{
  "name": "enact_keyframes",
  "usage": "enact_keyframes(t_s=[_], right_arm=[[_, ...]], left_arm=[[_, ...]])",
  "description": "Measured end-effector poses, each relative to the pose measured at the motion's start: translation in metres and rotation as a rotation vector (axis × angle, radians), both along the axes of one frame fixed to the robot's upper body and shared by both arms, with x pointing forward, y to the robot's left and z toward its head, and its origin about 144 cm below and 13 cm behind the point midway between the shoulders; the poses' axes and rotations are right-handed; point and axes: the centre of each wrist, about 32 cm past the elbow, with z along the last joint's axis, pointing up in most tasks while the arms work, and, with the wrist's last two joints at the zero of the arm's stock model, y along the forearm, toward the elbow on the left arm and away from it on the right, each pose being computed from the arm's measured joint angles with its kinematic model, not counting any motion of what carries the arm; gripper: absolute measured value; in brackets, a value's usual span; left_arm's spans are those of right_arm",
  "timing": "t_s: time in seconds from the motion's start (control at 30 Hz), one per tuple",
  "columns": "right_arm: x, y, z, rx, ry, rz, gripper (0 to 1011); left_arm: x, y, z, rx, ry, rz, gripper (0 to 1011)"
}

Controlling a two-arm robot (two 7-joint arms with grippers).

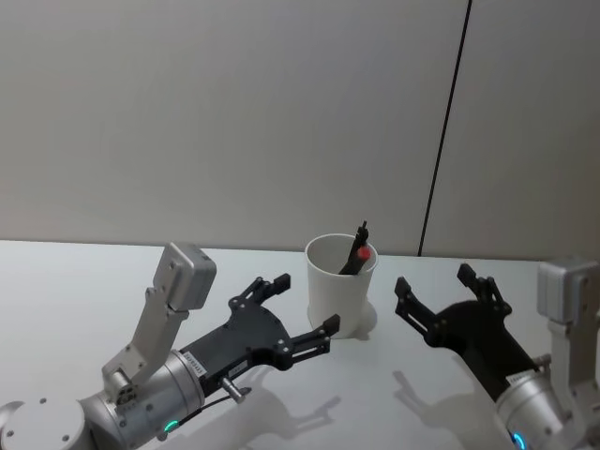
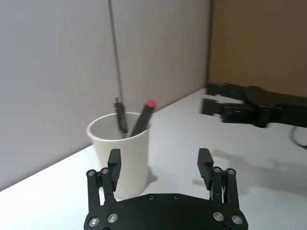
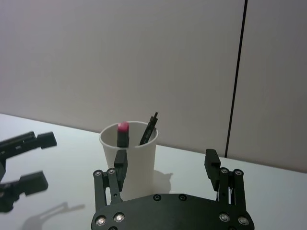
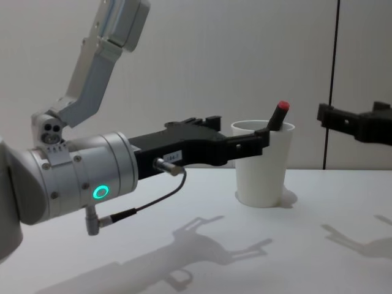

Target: Place the pen into the pen holder.

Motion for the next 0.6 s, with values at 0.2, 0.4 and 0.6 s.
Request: enact_keyframes(t_s=[0.2,0.4,0.6], right_arm=[[-0.012,-0.004,-0.007,-0.023,0.009,-0.012,1001],[-0.022,-0.006,-0.012,-0.039,0.016,-0.02,1001],[-0.024,-0.007,-0.013,-0.044,0.017,-0.023,1001]], left_arm=[[-0.007,0.003,-0.001,0.029,-0.011,0.086,1000],[-0.015,0.006,-0.001,0.056,-0.024,0.168,1000],[-0.022,0.009,-0.001,0.083,-0.041,0.252,1000]])
